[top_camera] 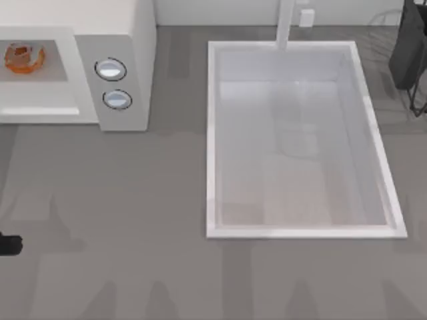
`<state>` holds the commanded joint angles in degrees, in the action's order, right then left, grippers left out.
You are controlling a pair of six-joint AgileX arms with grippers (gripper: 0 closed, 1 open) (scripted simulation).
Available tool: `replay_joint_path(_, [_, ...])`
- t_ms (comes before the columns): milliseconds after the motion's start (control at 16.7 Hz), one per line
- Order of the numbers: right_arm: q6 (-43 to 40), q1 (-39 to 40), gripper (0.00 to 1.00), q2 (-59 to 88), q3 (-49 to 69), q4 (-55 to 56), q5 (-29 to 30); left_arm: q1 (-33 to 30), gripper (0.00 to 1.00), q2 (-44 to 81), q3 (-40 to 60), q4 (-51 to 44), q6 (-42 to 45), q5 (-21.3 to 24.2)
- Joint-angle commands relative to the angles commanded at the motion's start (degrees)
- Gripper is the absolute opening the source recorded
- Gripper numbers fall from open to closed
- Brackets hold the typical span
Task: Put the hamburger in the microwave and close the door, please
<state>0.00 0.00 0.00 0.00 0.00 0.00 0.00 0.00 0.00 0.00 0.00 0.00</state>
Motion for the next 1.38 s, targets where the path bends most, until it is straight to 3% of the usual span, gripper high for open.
replay_joint_path(300, [0.0, 0.0, 1.0, 0.0, 0.0, 0.0, 0.0, 0.0, 0.02, 0.0, 0.0, 0.0, 0.0, 0.0])
replay_joint_path(360, [0.0, 0.0, 1.0, 0.0, 0.0, 0.0, 0.0, 0.0, 0.0, 0.0, 0.0, 0.0, 0.0, 0.0])
replay_joint_path(960, [0.0, 0.0, 1.0, 0.0, 0.0, 0.0, 0.0, 0.85, 0.0, -0.3, -0.03, -0.29, 0.0, 0.89])
replay_joint_path(1380, [0.0, 0.0, 1.0, 0.0, 0.0, 0.0, 0.0, 15.58, 0.0, -5.48, -0.67, -4.82, -0.07, 15.49])
